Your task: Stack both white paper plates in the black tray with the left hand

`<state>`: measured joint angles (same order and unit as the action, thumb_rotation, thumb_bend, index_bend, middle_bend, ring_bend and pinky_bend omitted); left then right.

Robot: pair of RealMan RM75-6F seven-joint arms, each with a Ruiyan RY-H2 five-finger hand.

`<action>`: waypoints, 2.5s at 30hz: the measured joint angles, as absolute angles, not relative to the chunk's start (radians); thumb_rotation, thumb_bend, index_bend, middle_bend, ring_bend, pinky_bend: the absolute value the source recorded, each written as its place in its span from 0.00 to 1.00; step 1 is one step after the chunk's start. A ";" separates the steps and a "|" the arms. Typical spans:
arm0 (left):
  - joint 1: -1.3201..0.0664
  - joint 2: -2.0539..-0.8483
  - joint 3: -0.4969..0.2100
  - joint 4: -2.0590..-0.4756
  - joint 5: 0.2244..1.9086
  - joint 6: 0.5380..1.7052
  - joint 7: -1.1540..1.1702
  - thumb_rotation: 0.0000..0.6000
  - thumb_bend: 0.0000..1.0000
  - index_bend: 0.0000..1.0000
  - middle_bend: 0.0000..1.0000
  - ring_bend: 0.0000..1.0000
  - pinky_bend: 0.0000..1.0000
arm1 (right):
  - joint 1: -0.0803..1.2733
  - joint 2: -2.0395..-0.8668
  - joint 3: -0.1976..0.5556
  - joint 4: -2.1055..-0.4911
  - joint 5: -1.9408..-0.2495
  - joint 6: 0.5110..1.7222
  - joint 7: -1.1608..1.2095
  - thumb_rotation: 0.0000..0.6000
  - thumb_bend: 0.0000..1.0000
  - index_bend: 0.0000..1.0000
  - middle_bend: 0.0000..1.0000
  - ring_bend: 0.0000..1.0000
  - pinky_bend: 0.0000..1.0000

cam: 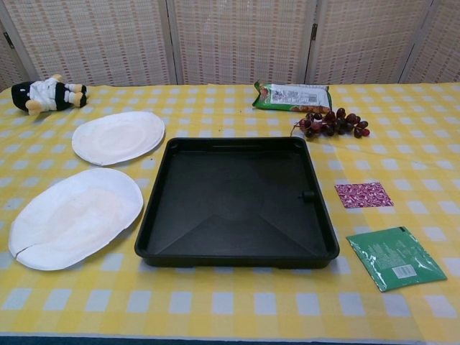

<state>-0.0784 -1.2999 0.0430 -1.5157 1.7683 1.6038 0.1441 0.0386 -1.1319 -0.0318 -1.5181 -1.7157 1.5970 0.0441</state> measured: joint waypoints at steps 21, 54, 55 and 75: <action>-0.089 -1.553 0.071 -1.260 1.761 1.526 0.218 1.00 0.24 0.49 1.00 1.00 1.00 | 0.046 -1.139 -0.030 -1.524 -1.705 1.570 0.023 1.00 0.33 0.00 0.00 0.00 0.00; -0.152 -1.796 0.037 -1.024 1.698 1.466 0.270 1.00 0.25 0.48 1.00 1.00 1.00 | 0.051 -1.140 -0.019 -1.523 -1.679 1.557 0.021 1.00 0.34 0.00 0.00 0.00 0.00; -0.154 -1.799 0.036 -1.020 1.697 1.466 0.270 1.00 0.25 0.48 1.00 1.00 1.00 | 0.051 -1.140 -0.019 -1.523 -1.678 1.556 0.021 1.00 0.34 0.00 0.00 0.00 0.00; -0.171 -1.865 0.034 -0.910 1.690 1.511 0.248 1.00 0.54 0.57 1.00 1.00 1.00 | 0.055 -1.138 -0.015 -1.523 -1.666 1.544 0.022 1.00 0.34 0.00 0.00 0.00 0.00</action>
<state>-0.1705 -1.8651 0.0335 -0.9102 1.6899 1.5107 0.2477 0.0548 -1.1379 -0.0146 -1.5227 -1.6659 1.5445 0.0221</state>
